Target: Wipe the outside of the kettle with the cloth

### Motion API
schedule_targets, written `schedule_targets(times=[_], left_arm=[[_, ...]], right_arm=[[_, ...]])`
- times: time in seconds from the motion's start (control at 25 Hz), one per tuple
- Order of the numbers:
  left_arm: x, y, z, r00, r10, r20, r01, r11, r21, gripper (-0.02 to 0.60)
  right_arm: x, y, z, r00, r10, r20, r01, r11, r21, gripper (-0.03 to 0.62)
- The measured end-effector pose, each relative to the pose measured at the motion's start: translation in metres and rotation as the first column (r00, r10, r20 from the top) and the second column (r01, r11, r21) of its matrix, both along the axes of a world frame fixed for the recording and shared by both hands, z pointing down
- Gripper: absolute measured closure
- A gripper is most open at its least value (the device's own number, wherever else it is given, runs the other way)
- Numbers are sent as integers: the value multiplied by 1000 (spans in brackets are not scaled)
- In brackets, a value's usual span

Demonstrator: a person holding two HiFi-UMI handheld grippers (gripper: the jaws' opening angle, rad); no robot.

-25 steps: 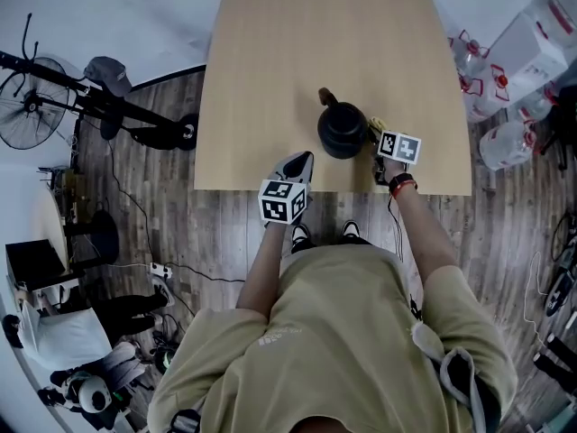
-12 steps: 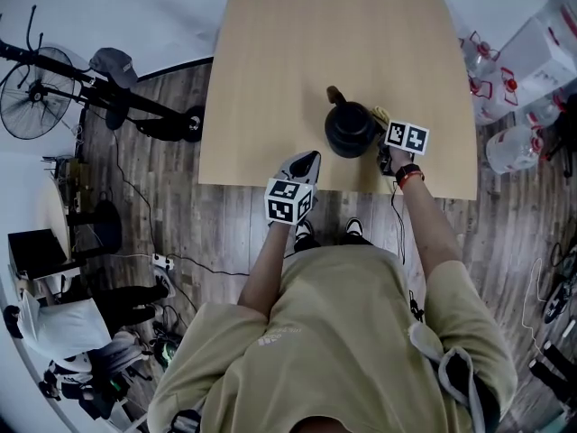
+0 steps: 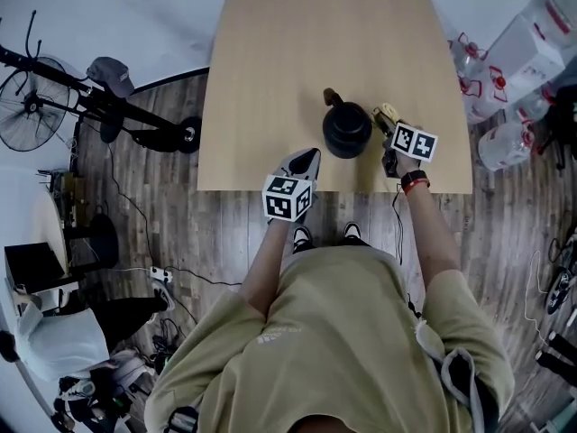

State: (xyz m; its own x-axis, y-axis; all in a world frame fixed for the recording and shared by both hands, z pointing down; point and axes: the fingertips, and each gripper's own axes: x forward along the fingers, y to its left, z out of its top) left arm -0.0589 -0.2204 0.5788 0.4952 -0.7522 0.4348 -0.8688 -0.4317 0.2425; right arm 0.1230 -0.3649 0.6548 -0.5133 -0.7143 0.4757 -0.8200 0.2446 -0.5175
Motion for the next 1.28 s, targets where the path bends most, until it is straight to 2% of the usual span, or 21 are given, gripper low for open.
schedule_targets(times=[0.16,0.36,0.56,0.8,1.08,1.28], left_arm=[[-3,-2,-23,1000,6,-12,-5,999,46,557],[-14,1,-51,1000,2,-9,-1,992,128,557],[-30,7,-83,1000,-18,-11,20,976,217,557],[-40,13,-114,999,-43,-5,43,954,296,557],[-48,23,-136,998,-64,0,61,936,346,557],[-51,20,-150,996,-84,17,73,933,352,557]], right_arm=[[4,17,-42,999,27,-25,-24,994,103,490],[-2,47,-91,996,51,-69,-33,972,231,490],[-5,82,-133,982,137,-133,-89,944,317,490],[-22,120,-179,972,174,-159,-94,905,415,490],[-46,149,-211,973,163,-161,-63,866,496,490],[-56,154,-221,967,173,-189,-47,844,535,490]])
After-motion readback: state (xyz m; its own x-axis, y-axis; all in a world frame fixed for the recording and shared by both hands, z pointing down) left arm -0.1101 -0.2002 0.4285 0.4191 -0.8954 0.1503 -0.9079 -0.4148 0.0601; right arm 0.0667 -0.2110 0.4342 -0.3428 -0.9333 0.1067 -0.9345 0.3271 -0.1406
